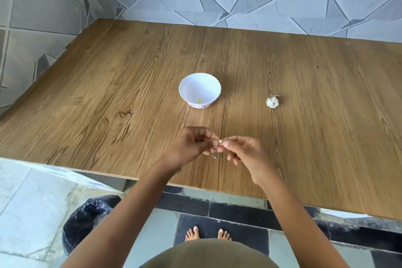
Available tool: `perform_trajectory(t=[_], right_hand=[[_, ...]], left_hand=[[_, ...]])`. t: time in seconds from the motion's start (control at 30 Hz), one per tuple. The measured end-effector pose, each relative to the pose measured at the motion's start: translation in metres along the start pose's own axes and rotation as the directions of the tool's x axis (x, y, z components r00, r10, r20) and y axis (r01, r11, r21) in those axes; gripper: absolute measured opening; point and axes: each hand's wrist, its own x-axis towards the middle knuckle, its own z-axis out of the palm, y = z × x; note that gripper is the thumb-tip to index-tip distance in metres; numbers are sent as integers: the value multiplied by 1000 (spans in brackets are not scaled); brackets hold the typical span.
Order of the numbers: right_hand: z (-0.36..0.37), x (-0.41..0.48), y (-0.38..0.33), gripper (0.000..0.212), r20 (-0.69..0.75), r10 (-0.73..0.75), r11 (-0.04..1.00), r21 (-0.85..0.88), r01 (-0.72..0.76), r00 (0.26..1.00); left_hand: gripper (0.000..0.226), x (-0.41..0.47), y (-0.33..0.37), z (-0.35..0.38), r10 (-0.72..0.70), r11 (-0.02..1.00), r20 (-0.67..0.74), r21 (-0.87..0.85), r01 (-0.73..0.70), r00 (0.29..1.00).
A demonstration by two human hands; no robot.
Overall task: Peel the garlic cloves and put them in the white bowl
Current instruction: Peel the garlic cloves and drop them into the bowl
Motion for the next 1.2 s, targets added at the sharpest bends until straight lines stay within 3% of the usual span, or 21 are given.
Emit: perform_trajectory(t=[0.1, 0.27, 0.37, 0.67, 0.9, 1.1, 1.2], right_hand=[[1, 0, -1, 12, -15, 0, 1000, -13, 0, 1000], [0, 0, -2, 11, -3, -4, 999, -49, 4, 1000], [0, 1, -1, 13, -9, -46, 991, -127, 45, 999], [3, 0, 3, 21, -74, -145, 981, -140, 133, 987], [3, 2, 4, 16, -53, -105, 991, -88, 100, 993], [0, 4, 4, 10, -29, -104, 988, -113, 101, 994], [1, 5, 4, 13, -41, -119, 986, -125, 113, 992]], left_hand=[[3, -1, -1, 0, 21, 999, -23, 30, -20, 1000], [6, 1, -5, 0, 210, 923, -106, 350, -161, 972], [7, 0, -2, 2, 270, 880, -90, 428, -207, 959], [6, 1, -5, 4, 211, 928, -119, 335, -161, 970], [8, 2, -6, 7, 116, 982, -177, 171, -85, 977], [7, 0, -5, 7, 235, 925, -176, 343, -164, 956], [8, 0, -6, 6, 230, 932, -175, 324, -165, 957]])
